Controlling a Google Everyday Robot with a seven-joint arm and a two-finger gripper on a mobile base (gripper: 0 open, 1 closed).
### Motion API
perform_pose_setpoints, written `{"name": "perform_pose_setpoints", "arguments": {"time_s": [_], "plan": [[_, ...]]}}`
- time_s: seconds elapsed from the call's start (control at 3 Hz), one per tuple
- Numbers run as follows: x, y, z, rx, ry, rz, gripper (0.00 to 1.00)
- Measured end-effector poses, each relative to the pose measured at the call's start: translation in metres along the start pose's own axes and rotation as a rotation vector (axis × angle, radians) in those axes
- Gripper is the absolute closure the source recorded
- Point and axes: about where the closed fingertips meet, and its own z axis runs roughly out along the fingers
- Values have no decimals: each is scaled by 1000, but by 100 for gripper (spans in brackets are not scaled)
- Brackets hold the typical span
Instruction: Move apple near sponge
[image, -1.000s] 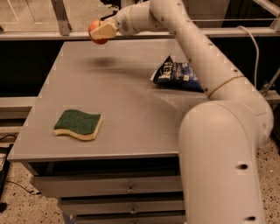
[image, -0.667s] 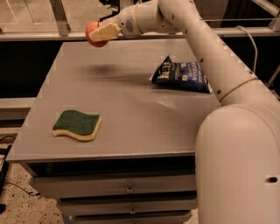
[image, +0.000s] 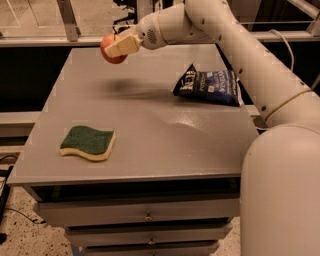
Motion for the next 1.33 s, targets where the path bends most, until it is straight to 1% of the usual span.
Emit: {"name": "perform_pose_setpoints", "arguments": {"time_s": [0.33,0.67,1.0,1.33], "plan": [[10,36,-19,-46,44,-27,100],[23,71,-38,-102,90,-37,100],[55,112,-43,-214,153,-35,100],[73,131,-43,-272,184,-34,100]]}}
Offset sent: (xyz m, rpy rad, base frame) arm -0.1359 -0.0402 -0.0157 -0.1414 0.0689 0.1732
